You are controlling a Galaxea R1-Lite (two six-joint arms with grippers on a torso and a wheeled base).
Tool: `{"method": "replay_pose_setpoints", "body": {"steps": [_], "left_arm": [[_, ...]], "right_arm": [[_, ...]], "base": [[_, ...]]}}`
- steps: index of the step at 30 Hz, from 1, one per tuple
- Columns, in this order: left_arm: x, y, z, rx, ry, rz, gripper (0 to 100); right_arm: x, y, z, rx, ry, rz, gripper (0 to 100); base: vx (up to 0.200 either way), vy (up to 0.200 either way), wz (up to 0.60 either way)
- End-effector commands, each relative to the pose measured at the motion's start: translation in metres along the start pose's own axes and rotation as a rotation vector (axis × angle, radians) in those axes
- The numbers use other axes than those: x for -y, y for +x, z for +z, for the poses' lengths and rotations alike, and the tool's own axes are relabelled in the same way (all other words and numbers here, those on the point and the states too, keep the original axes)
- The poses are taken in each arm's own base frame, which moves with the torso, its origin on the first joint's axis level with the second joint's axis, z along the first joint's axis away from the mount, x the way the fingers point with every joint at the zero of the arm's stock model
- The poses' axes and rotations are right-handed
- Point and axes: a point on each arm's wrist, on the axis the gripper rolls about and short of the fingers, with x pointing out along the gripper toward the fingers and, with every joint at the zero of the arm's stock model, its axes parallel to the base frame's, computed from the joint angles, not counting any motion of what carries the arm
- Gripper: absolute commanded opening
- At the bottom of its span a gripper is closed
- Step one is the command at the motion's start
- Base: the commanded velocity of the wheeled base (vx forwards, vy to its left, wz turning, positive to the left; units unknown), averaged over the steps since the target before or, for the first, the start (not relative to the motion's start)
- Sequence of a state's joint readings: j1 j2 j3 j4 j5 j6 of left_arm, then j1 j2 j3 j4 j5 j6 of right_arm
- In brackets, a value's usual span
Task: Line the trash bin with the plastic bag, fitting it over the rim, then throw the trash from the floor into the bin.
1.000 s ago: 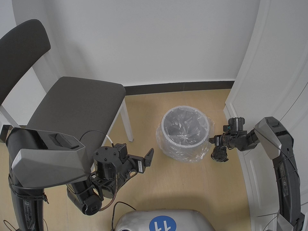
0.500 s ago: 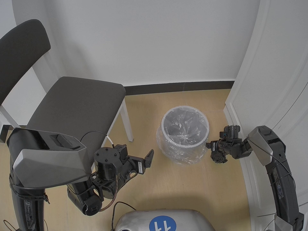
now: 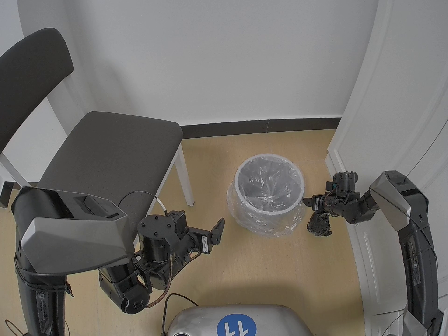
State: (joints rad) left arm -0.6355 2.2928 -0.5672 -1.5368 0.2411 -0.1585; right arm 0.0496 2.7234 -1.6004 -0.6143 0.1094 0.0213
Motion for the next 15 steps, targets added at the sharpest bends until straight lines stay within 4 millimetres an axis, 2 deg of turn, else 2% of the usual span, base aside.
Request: {"method": "replay_pose_setpoints", "body": {"steps": [1,7,11,15], "left_arm": [[0.001,0.001,-0.001,0.000,0.003,0.000,100],[0.004,0.008,0.011,0.055,-0.010,-0.007,100],[0.008,0.019,0.027,0.128,-0.013,-0.019,100],[0.005,0.017,0.042,0.131,0.109,-0.001,100]], "right_arm": [[0.004,-0.020,0.027,0.045,-0.001,-0.008,100],[0.005,-0.033,0.038,0.059,-0.005,-0.012,100],[0.001,-0.043,0.044,0.061,-0.008,-0.007,100],[-0.002,-0.053,0.054,0.102,-0.017,-0.004,100]], "base": [[0.000,0.000,0.00],[0.000,0.000,0.00],[0.000,0.000,0.00],[0.000,0.000,0.00]]}}
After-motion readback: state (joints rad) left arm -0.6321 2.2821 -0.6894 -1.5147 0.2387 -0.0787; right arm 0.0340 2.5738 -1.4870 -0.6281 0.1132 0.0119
